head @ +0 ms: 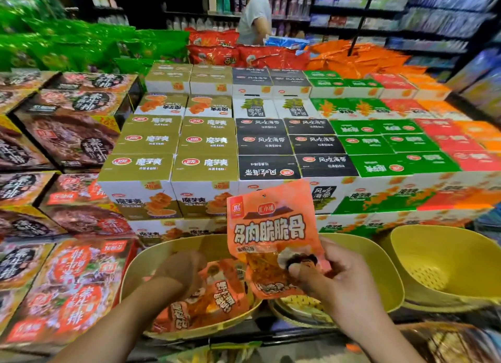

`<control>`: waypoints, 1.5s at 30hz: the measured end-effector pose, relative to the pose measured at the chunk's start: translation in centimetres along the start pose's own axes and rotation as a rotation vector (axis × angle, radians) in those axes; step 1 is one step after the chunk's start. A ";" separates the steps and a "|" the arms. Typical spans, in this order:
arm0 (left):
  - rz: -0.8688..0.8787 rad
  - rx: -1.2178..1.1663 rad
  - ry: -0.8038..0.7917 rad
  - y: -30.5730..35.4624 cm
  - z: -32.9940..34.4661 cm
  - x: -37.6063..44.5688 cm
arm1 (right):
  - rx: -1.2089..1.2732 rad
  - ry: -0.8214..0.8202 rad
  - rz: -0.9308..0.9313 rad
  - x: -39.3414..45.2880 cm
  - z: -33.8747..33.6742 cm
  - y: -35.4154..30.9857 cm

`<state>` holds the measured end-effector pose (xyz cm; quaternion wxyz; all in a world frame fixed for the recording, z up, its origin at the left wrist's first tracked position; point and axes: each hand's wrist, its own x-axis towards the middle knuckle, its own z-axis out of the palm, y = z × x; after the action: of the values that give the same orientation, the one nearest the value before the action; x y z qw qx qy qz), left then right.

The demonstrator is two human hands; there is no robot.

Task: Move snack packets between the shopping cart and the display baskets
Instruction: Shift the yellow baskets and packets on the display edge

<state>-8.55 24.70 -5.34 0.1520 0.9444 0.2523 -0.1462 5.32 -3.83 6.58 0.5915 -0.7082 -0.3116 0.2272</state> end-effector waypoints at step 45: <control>0.654 -1.201 -0.249 75.7 6.7 -0.9 | 0.279 1.794 0.020 -49.3 -50.0 12.7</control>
<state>28.85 -40.67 5.05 0.7123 0.7004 -0.0274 -0.0352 7.34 -75.00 1.64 0.6904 -0.5440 0.3025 -0.3686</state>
